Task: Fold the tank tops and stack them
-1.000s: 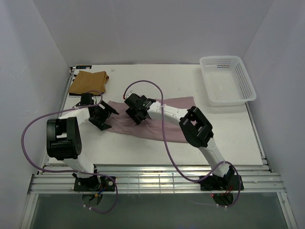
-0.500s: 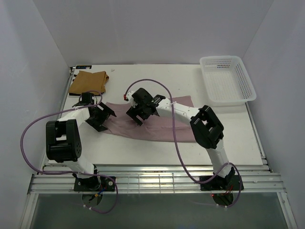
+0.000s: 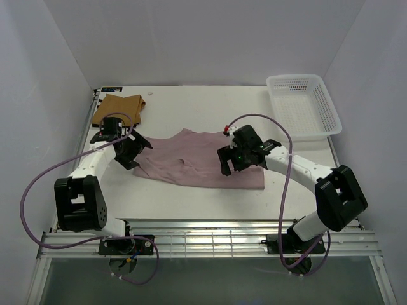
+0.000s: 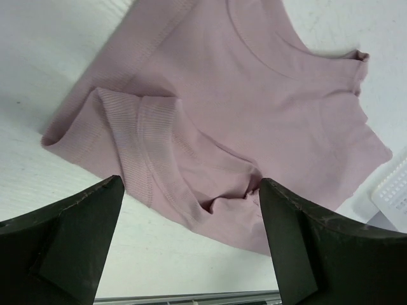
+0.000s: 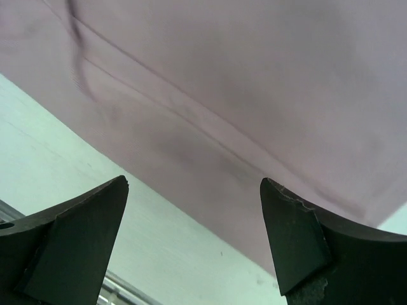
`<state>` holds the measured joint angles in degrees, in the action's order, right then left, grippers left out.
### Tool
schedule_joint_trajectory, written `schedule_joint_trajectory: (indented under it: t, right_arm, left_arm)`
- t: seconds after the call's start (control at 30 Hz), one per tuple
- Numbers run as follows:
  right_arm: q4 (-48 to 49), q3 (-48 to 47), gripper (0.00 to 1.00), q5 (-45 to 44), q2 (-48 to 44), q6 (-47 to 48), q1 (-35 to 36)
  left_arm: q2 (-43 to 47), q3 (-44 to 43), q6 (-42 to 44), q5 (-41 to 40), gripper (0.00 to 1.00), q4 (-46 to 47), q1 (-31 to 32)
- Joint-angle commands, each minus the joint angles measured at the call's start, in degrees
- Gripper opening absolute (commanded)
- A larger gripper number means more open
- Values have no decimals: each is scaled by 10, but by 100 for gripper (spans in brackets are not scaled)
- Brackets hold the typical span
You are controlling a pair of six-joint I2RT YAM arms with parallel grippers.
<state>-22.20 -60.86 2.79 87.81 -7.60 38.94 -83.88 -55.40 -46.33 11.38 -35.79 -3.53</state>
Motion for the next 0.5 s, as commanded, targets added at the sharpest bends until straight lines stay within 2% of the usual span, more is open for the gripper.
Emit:
schedule_joint_trajectory:
  t: [0.0,0.13,0.3,0.47]
  right_arm:
    - [6,67,90,8,-52,-45,-27]
    - [40,114,90,66,-59,-44,-83]
    - [73,146,90,113,-18,-56,-128]
    - [101,217,90,117,-19,-79,-166]
  left_arm:
    - [-4,-37,4,26,98,19,23]
    - [-66,-67,-3,29,98,39,81]
    - [-121,-57,-9,25,98,49,88]
    - [-110,-9,-9,-45,98,26,84]
